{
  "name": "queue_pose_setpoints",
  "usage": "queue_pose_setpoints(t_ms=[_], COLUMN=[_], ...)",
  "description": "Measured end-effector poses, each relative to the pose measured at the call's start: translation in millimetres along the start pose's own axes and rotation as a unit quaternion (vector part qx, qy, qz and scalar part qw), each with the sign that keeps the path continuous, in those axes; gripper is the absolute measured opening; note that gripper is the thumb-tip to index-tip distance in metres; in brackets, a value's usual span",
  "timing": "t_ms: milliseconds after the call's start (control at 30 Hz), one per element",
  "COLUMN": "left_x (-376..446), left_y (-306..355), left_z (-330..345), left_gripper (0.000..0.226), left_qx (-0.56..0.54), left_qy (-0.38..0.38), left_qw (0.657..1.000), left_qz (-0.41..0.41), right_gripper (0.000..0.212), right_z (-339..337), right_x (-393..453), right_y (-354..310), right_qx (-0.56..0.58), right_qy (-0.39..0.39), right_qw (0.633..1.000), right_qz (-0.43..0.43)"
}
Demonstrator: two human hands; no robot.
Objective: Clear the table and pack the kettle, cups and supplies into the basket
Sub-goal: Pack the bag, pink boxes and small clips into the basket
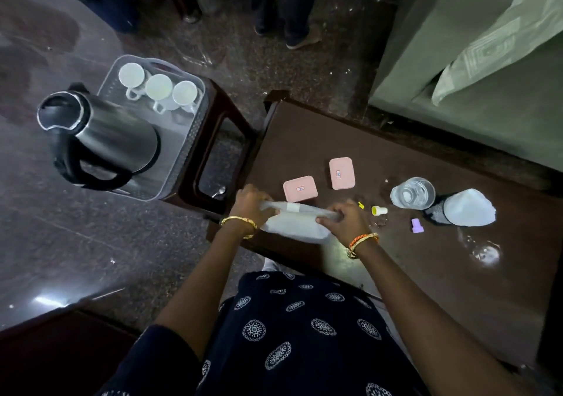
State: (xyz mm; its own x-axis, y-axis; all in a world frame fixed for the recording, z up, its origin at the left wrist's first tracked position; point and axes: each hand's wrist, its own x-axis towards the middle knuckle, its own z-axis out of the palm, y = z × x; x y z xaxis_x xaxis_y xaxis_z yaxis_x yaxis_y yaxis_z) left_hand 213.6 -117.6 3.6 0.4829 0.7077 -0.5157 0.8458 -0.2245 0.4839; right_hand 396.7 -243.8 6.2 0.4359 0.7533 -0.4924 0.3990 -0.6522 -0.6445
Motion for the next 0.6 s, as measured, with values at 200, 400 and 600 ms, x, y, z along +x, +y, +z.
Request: queue_pose_setpoints(t_ms=[200,400,600], left_x=[3,12,22], left_y=[-25,-54,-92], left_z=[-41,-73,-121], left_gripper=[0.017,0.013,0.01], left_qx=[-0.329,-0.387,-0.33], left_qy=[0.0,0.075,0.149], left_qw=[0.941,0.916,0.931], left_qz=[-0.073,-0.07,-0.045], right_gripper=[0.042,0.033,0.044], right_z=[3,19,24], right_x=[17,44,102], right_y=[-27,-84,-157], right_qx=[0.289,0.308,0.285], right_qy=[-0.069,-0.281,-0.329], right_qw=[0.954,0.908,0.9], right_qz=[0.049,0.033,0.016])
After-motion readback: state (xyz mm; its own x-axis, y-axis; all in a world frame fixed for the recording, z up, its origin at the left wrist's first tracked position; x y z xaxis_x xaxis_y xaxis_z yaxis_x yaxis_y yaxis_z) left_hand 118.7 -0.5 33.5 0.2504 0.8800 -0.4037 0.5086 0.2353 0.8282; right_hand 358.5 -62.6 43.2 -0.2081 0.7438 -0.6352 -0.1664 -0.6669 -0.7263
